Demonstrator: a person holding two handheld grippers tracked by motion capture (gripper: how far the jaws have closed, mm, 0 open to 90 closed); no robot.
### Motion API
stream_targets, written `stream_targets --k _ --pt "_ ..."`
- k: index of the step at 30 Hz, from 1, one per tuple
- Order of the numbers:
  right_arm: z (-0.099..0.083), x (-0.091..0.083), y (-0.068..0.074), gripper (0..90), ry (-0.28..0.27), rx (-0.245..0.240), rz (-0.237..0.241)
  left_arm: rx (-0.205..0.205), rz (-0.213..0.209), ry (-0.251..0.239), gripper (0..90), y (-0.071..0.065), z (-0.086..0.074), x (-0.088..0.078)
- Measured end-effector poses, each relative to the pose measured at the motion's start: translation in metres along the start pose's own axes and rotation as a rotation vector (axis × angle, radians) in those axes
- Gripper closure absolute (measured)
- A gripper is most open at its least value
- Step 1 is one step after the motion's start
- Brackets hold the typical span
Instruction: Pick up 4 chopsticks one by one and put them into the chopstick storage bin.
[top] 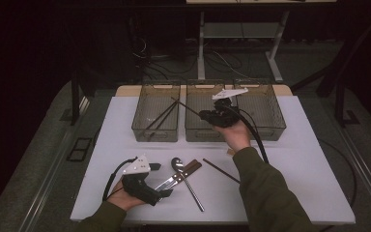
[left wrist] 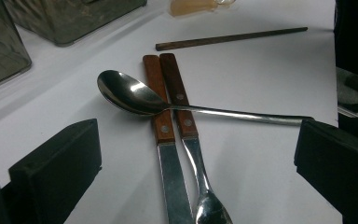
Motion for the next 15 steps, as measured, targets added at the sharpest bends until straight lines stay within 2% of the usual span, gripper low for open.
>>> stream_targets --k 8,15 --pt "0.023 0.021 0.006 85.3 0.016 -0.008 -0.029 0.002 0.008 0.002 0.0 0.001 0.000 0.000" --pt "0.039 0.043 0.009 85.3 0.043 0.003 -0.033 0.004 0.007 0.002 0.0 0.001 0.000 0.000"
Point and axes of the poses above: each handheld gripper's, and its own axes: x roughly forward along the jaws, z roughly out of its top, y roughly to its left, the point moved 8 cm from there along x, roughly forward along the jaws, and after that the axes turned 12 degrees about y, right-handed, at the moved point
